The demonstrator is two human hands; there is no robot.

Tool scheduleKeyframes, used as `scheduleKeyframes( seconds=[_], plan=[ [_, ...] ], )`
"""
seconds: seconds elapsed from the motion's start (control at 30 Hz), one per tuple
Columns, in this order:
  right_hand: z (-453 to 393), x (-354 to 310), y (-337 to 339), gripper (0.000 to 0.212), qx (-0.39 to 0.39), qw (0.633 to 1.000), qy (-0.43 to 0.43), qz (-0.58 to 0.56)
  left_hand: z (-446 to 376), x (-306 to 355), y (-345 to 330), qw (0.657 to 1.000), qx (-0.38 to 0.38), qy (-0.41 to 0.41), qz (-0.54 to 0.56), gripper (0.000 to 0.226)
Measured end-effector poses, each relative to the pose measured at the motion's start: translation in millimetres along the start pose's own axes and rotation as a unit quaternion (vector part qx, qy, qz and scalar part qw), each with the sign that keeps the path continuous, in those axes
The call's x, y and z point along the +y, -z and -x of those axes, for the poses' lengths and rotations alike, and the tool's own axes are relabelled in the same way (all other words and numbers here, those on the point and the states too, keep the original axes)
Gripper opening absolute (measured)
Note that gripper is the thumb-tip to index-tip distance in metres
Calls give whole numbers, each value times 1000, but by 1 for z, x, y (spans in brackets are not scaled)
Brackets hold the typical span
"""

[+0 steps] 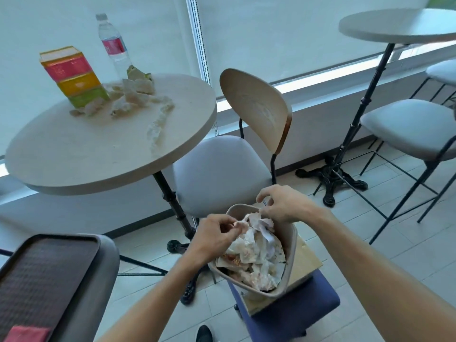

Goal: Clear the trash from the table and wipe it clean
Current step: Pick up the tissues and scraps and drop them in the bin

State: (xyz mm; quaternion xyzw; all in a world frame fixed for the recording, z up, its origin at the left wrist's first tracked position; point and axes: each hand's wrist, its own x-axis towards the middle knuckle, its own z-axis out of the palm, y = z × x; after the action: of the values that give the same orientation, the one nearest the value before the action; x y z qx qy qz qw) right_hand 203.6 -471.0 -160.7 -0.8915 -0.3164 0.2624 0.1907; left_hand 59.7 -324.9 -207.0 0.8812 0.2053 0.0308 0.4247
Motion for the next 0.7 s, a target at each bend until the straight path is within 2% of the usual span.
scheduleKeyframes(
  seconds=[0.1, 0.23, 0.5, 0.7],
  plan=[
    [7, -6, 7, 36, 0, 1000, 20, -12, 0, -8, -20, 998, -29, 29, -54, 27],
    [13, -16, 16, 34, 5, 999, 41, -28, 0, 11, -10, 992, -16, 19, -126, 42],
    [18, -55, 43, 31, 28, 992, 103, -70, -8, 92, 118, 973, 93, -115, -177, 26],
    [21, -89, 54, 28, 43, 984, 142, -98, -52, 102, 212, 958, 151, -113, -216, 21]
  ],
)
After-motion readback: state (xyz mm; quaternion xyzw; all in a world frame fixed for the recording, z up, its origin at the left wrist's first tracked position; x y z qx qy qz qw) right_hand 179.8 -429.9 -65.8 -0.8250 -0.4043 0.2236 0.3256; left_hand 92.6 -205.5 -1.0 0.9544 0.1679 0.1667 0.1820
